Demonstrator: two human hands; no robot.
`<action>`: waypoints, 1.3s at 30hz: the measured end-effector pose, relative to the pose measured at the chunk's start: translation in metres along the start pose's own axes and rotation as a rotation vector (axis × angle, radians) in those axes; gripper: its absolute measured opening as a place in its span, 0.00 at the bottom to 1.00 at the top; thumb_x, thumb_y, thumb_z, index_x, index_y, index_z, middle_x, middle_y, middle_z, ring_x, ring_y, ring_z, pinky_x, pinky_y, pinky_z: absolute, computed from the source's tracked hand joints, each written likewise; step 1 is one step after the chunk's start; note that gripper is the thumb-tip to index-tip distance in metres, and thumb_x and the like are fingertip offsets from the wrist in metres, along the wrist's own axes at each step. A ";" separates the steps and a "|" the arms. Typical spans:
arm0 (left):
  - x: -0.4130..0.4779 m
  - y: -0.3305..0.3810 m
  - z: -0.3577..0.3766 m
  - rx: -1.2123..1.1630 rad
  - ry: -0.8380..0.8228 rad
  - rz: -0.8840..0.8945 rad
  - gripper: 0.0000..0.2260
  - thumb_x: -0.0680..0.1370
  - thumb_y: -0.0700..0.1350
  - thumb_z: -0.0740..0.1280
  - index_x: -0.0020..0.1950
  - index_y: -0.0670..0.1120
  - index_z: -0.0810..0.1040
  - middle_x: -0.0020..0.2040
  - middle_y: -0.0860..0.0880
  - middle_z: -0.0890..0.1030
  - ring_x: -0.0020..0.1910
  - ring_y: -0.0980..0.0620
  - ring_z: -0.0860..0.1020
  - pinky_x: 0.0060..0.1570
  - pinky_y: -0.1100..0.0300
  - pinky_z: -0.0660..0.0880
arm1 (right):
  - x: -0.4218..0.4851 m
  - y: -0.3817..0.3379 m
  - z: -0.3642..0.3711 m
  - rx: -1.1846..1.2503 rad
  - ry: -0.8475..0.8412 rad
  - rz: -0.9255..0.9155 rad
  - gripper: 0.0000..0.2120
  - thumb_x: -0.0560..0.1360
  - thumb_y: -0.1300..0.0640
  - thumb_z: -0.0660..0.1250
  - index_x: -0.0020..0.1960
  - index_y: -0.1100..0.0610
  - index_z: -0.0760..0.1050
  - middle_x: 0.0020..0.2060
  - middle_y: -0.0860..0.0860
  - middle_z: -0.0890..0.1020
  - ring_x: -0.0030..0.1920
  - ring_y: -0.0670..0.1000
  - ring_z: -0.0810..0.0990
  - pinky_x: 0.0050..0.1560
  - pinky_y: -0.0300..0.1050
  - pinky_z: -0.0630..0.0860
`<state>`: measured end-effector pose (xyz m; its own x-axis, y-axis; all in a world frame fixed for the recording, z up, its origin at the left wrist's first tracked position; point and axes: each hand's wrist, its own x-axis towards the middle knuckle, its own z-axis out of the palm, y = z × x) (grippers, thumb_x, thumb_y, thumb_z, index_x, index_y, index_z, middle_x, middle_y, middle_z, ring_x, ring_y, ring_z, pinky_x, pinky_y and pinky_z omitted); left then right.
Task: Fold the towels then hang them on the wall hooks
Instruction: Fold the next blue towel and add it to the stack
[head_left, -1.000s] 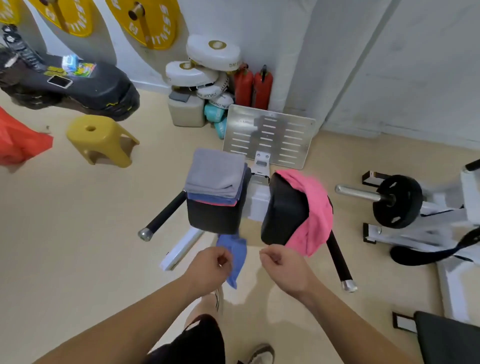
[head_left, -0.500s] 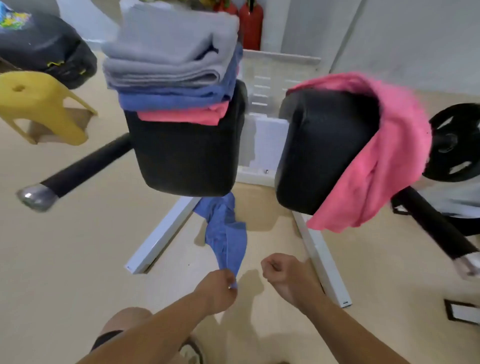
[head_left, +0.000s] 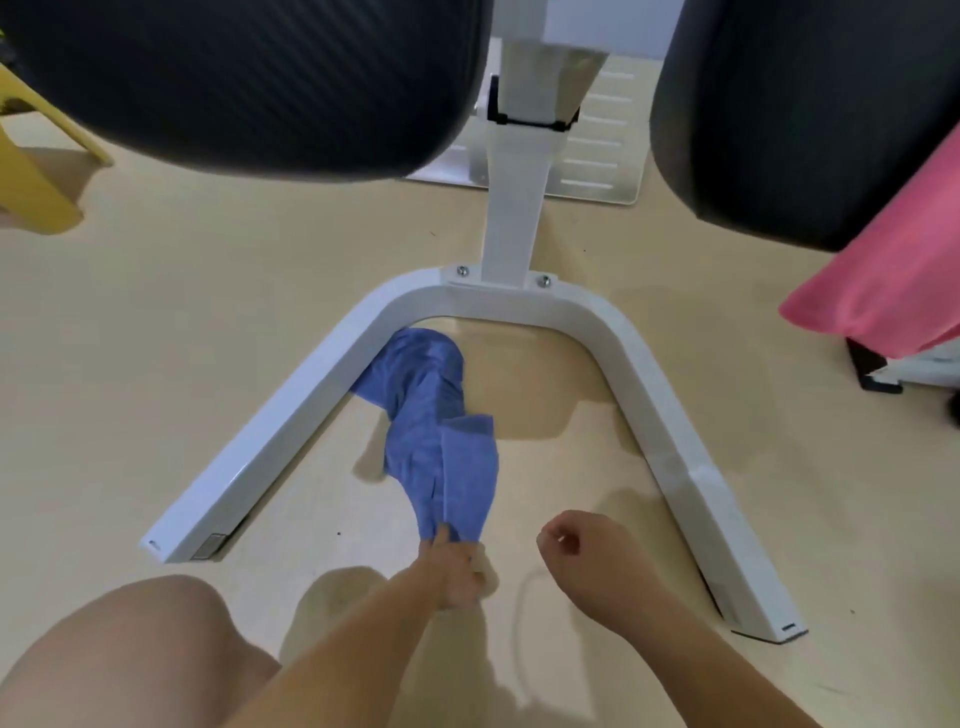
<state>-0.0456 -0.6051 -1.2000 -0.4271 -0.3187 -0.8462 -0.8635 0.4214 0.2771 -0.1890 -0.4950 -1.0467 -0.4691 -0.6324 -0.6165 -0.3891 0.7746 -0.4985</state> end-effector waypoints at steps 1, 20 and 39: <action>0.004 -0.002 0.008 -0.012 0.001 -0.013 0.23 0.81 0.51 0.60 0.75 0.46 0.68 0.79 0.43 0.58 0.79 0.38 0.55 0.78 0.44 0.58 | 0.000 -0.002 0.000 0.013 0.013 -0.008 0.09 0.79 0.48 0.63 0.41 0.46 0.77 0.35 0.41 0.81 0.37 0.43 0.79 0.41 0.39 0.76; -0.251 0.106 -0.145 -0.948 0.524 0.357 0.11 0.72 0.33 0.71 0.41 0.48 0.75 0.37 0.51 0.76 0.37 0.51 0.78 0.40 0.70 0.75 | -0.069 -0.066 -0.081 0.484 0.079 -0.004 0.12 0.80 0.52 0.67 0.46 0.61 0.81 0.40 0.58 0.83 0.39 0.53 0.79 0.42 0.47 0.75; -0.786 0.290 -0.355 -1.009 0.573 0.443 0.09 0.81 0.36 0.68 0.49 0.49 0.85 0.36 0.58 0.86 0.37 0.64 0.83 0.33 0.73 0.76 | -0.504 -0.293 -0.454 0.625 0.241 -0.272 0.06 0.70 0.64 0.76 0.42 0.62 0.79 0.38 0.63 0.81 0.37 0.51 0.79 0.39 0.44 0.77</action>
<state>-0.0549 -0.5337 -0.2928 -0.5709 -0.7472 -0.3403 -0.3274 -0.1730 0.9289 -0.1986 -0.4061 -0.3135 -0.6100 -0.7313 -0.3052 -0.0243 0.4022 -0.9152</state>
